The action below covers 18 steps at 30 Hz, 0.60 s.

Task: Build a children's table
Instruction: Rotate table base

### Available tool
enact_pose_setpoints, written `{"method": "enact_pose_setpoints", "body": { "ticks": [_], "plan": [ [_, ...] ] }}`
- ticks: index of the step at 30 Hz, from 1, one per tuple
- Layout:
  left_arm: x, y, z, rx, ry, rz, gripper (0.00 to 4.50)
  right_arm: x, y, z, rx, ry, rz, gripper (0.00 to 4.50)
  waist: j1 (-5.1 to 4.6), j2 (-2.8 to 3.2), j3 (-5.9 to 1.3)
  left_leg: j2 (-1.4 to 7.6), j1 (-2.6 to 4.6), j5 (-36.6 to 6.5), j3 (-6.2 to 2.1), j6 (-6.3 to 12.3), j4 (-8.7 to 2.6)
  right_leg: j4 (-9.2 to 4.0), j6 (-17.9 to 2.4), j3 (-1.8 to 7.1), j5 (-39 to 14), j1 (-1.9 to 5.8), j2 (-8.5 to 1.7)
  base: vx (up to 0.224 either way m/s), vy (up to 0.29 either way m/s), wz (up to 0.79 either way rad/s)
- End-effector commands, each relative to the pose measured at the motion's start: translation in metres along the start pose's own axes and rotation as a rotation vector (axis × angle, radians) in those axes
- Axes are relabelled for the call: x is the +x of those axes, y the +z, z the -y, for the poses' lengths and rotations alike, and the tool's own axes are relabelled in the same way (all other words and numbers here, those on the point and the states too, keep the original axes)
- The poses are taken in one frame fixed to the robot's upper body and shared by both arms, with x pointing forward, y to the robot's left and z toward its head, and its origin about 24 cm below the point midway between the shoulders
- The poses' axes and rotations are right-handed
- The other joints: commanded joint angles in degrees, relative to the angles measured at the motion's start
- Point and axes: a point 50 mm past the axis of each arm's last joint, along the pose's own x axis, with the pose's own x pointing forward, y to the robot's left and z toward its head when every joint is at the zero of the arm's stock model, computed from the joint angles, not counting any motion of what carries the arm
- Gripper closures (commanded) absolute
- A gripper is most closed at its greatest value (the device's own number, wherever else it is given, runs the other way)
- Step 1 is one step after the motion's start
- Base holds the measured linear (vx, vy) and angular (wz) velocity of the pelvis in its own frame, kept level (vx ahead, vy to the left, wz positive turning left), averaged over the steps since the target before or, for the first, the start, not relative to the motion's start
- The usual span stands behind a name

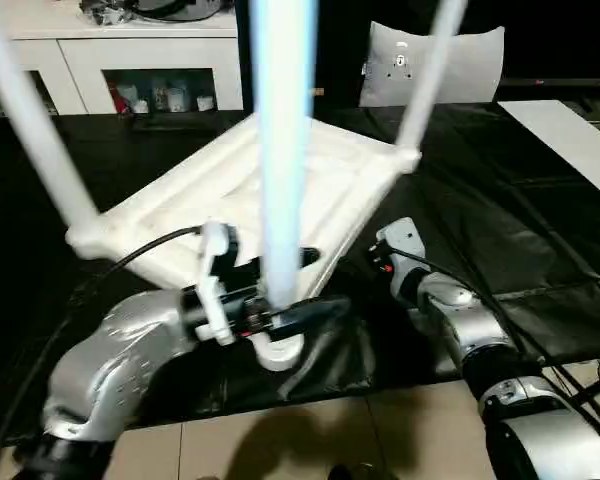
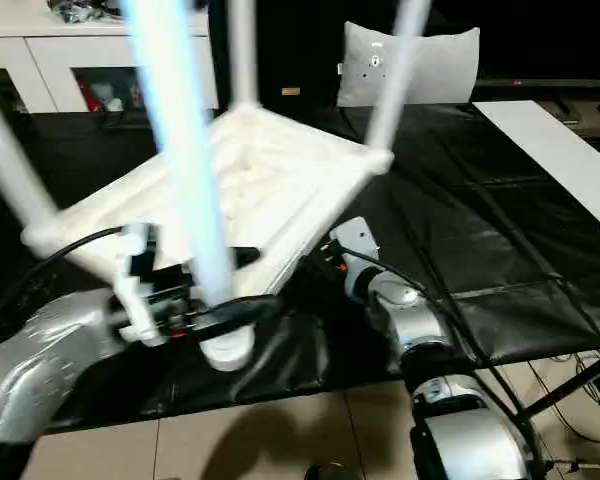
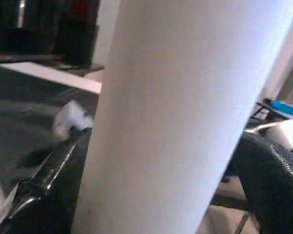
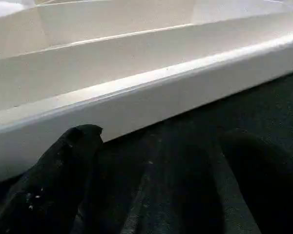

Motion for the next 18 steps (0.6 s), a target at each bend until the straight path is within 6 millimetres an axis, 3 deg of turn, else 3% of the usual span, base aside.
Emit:
{"method": "enact_pose_setpoints", "body": {
  "ticks": [1,11,12,15,16,18],
  "plan": [
    [0.018,0.003,0.011,-0.002,-0.108,0.019,0.01,0.011,0.016,-0.016,-0.041,0.085,0.055,0.0,0.44,0.25,-3.55,0.09,-1.15,-11.05,1.09,2.39,-4.07,-3.81,-8.78,2.57,-20.96,4.61,-2.19,0.0,0.0,0.0],
    [0.061,0.012,0.01,0.045,-0.096,0.114,0.01,0.017,0.012,-0.036,-0.036,0.164,0.066,0.0,0.45,-0.04,-3.67,0.09,-1.34,-10.53,1.02,3.07,-4.01,-3.98,-8.32,2.44,-21.13,4.8,-2.18,0.0,0.0,0.0],
    [0.068,0.012,0.001,0.088,-0.014,0.122,0.01,0.017,0.011,-0.035,-0.03,0.133,0.061,0.0,0.5,0.17,-3.53,0.02,-1.13,-11.06,1.16,3.31,-3.89,-4.49,-7.94,2.37,-21.96,4.52,-2.04,0.0,0.0,0.0],
    [0.07,0.012,-0.006,0.119,0.044,0.117,0.01,0.017,0.01,-0.03,-0.022,0.098,0.053,0.0,0.48,-0.14,-3.73,-0.06,-1.58,-10.77,0.96,3.21,-3.95,-4.35,-6.81,2.27,-22.85,5.01,-2.23,0.0,0.0,0.0],
    [0.07,0.012,-0.008,0.131,0.065,0.113,0.01,0.017,0.01,-0.028,-0.017,0.082,0.048,0.0,0.48,0.06,-3.78,-0.07,-1.23,-10.59,1.0,3.44,-3.87,-4.53,-6.77,2.3,-22.51,4.64,-2.14,0.0,0.0,0.0],
    [0.066,0.012,-0.023,0.188,0.179,0.086,0.01,0.011,0.007,-0.013,0.01,-0.017,0.039,0.0,0.6,0.38,-3.79,-0.05,-1.09,-10.63,0.99,3.47,-3.86,-4.33,-7.15,2.22,-21.93,4.59,-2.07,0.0,0.0,0.0]
  ]
}}
